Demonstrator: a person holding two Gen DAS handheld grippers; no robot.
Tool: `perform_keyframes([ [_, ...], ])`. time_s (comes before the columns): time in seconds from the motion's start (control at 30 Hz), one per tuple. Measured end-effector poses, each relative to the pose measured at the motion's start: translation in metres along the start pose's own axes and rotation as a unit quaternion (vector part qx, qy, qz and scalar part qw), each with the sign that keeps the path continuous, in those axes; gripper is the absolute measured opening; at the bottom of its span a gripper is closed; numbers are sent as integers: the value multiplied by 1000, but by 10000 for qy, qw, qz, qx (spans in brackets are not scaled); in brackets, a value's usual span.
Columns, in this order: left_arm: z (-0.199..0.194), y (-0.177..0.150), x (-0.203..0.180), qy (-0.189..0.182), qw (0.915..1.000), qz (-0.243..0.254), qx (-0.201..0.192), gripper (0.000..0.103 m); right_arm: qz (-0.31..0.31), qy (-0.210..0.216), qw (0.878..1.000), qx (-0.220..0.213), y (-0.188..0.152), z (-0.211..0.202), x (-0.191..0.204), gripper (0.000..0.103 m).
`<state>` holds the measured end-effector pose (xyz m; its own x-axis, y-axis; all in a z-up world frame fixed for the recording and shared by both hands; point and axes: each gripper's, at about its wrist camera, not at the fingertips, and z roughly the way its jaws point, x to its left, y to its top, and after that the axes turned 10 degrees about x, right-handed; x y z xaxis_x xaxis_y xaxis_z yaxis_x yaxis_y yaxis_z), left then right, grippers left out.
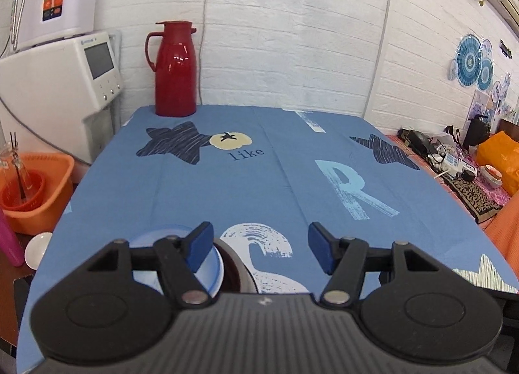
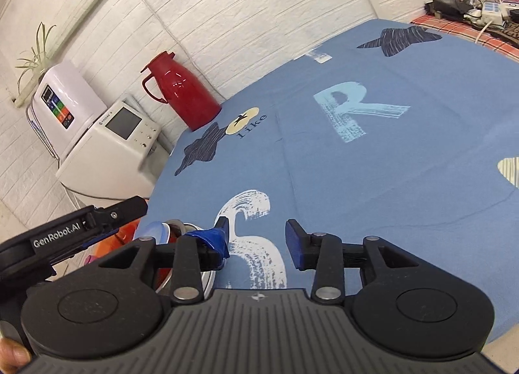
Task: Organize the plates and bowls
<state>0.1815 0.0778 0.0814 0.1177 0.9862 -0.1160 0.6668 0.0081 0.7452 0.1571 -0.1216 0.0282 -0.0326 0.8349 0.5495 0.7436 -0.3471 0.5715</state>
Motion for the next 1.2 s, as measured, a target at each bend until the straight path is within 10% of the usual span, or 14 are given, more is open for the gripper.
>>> perform_keyframes([
  [0.67,-2,-9,12,-64,9999,25,134,63,264,219,9992,224,1,20,10,26],
  [1.2,-57,-138,-35,265,9990,231,-292,65,377,-419,9965,-614,-88,-34,-41,28],
])
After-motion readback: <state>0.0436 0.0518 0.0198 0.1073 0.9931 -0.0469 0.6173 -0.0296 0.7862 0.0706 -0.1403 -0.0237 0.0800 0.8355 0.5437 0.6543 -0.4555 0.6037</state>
